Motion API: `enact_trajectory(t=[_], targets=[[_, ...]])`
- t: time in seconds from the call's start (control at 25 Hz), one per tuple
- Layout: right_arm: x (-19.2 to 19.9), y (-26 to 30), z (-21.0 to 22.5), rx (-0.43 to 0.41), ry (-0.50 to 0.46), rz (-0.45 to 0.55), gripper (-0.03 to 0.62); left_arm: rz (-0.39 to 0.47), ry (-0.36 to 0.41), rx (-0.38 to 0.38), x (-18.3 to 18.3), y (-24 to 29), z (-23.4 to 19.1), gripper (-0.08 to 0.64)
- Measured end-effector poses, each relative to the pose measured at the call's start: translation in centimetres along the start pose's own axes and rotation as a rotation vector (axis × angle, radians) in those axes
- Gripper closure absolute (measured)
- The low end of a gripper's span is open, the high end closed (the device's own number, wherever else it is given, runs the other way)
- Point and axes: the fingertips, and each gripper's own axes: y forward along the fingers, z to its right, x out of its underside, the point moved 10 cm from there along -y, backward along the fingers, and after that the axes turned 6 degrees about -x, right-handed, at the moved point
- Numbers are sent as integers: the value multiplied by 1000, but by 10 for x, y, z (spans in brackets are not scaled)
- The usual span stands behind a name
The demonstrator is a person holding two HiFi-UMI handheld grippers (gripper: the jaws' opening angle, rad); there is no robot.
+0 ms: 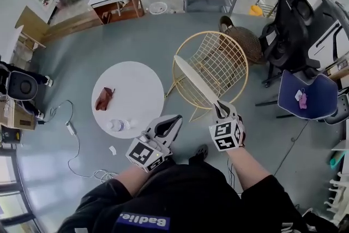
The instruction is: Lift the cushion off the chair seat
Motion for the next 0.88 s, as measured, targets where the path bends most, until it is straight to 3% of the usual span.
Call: enact_trajectory(t=[0.48,0.88], targets=[[-28,-95,-9,-178,206,210,545,-24,0,48,-15,-15,33,546],[-35,-115,-40,-264,262,287,545,-20,31,103,-22,-13,40,546]])
